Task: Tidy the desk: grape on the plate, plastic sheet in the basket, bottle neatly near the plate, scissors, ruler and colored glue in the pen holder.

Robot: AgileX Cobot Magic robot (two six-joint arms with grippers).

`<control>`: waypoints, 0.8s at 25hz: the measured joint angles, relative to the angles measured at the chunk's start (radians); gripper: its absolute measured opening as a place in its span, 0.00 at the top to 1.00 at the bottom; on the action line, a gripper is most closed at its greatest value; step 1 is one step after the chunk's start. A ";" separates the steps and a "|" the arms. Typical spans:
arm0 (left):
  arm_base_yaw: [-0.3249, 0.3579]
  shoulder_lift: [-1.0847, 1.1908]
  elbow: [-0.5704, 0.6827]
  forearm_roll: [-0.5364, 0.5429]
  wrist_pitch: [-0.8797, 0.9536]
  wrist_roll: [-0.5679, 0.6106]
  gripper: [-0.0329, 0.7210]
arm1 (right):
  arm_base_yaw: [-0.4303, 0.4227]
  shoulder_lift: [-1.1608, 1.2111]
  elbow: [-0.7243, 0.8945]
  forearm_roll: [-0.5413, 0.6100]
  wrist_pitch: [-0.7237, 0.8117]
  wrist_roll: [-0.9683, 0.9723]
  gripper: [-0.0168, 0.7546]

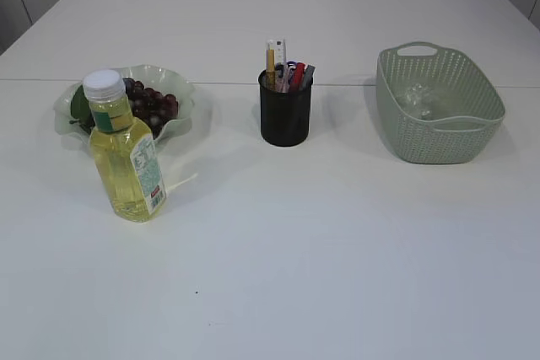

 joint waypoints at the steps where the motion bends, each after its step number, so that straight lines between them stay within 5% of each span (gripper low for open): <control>1: 0.000 0.000 0.007 0.002 -0.021 0.000 0.59 | 0.000 0.000 0.021 0.000 0.000 0.000 0.60; 8: 0.000 0.000 0.029 0.002 -0.070 0.000 0.58 | 0.000 0.000 0.057 -0.054 -0.069 -0.035 0.60; 15: 0.000 0.000 0.029 0.002 -0.072 0.000 0.39 | 0.000 0.000 0.085 -0.055 -0.120 -0.040 0.52; 20: 0.000 0.000 0.029 0.002 -0.072 0.000 0.37 | 0.000 0.000 0.085 -0.055 -0.120 -0.035 0.51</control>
